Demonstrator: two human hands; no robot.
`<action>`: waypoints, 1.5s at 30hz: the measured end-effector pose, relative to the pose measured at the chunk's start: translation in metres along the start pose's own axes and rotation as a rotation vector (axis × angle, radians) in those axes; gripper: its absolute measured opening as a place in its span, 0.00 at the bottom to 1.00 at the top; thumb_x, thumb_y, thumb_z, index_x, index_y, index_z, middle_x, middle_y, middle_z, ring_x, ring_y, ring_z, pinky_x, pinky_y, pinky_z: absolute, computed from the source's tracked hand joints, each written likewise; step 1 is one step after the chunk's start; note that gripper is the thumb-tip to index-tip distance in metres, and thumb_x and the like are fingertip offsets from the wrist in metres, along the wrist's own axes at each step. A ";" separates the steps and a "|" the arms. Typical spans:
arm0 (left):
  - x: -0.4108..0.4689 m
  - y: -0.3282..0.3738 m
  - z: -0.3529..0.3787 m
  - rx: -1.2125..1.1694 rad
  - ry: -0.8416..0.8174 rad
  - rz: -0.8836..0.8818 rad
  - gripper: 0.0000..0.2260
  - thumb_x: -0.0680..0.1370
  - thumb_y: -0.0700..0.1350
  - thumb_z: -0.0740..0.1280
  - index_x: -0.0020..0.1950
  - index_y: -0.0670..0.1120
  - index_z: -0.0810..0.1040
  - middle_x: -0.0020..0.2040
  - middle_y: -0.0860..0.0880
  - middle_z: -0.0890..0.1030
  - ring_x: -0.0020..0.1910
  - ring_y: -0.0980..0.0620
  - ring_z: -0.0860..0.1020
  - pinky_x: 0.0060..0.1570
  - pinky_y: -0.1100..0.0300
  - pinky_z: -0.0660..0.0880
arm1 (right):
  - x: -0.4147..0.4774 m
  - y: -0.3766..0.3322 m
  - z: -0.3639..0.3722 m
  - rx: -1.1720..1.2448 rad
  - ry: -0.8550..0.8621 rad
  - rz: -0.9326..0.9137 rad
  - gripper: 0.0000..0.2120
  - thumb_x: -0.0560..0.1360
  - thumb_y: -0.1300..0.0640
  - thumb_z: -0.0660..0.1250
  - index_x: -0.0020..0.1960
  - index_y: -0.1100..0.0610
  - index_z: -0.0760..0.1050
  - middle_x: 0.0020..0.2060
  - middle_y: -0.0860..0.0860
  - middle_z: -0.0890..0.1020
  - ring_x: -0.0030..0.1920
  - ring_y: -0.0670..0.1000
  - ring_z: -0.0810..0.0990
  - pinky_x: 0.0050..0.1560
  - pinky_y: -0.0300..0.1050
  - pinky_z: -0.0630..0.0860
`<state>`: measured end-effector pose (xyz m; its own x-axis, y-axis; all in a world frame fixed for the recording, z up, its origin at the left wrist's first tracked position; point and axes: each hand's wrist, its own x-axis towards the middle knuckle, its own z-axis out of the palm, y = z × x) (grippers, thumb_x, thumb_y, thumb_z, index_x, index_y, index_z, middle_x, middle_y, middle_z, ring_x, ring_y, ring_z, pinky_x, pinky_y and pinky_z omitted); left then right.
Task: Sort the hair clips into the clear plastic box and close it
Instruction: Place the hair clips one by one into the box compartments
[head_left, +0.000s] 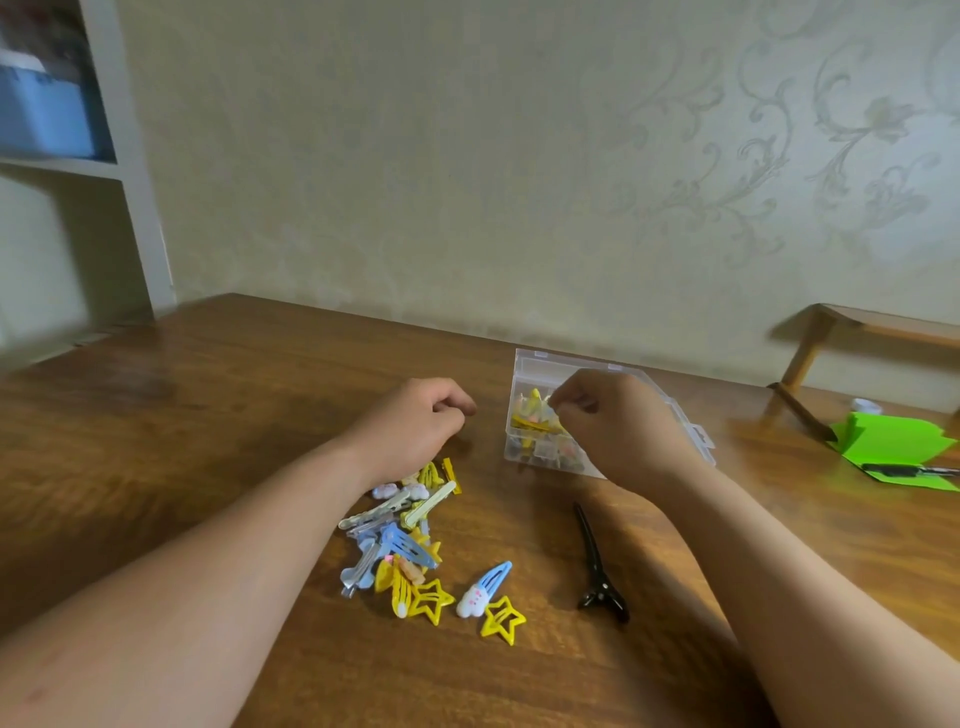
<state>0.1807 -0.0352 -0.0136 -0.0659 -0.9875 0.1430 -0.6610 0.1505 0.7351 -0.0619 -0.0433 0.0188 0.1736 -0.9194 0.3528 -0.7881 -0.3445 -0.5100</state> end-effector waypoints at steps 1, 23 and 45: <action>0.000 0.000 0.000 0.003 0.000 -0.001 0.14 0.86 0.45 0.61 0.66 0.56 0.83 0.59 0.56 0.84 0.58 0.53 0.83 0.64 0.43 0.80 | -0.001 -0.002 -0.001 0.016 0.017 0.000 0.13 0.80 0.58 0.64 0.56 0.46 0.85 0.48 0.41 0.87 0.46 0.42 0.84 0.47 0.42 0.82; 0.001 0.000 0.001 -0.011 0.023 -0.014 0.12 0.84 0.45 0.64 0.58 0.59 0.84 0.56 0.54 0.85 0.55 0.41 0.85 0.60 0.41 0.82 | -0.036 -0.060 -0.012 -0.063 -1.040 -0.341 0.11 0.77 0.51 0.78 0.57 0.53 0.84 0.48 0.49 0.87 0.43 0.40 0.81 0.46 0.40 0.76; 0.004 -0.005 0.002 0.005 0.010 0.001 0.12 0.86 0.47 0.63 0.60 0.60 0.84 0.57 0.55 0.85 0.57 0.46 0.84 0.62 0.41 0.81 | 0.010 0.032 -0.016 0.170 0.006 0.166 0.11 0.77 0.50 0.77 0.56 0.50 0.80 0.41 0.47 0.87 0.41 0.49 0.86 0.45 0.51 0.83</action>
<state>0.1820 -0.0396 -0.0178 -0.0591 -0.9868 0.1508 -0.6647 0.1516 0.7316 -0.0947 -0.0609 0.0186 0.0459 -0.9653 0.2570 -0.6947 -0.2157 -0.6861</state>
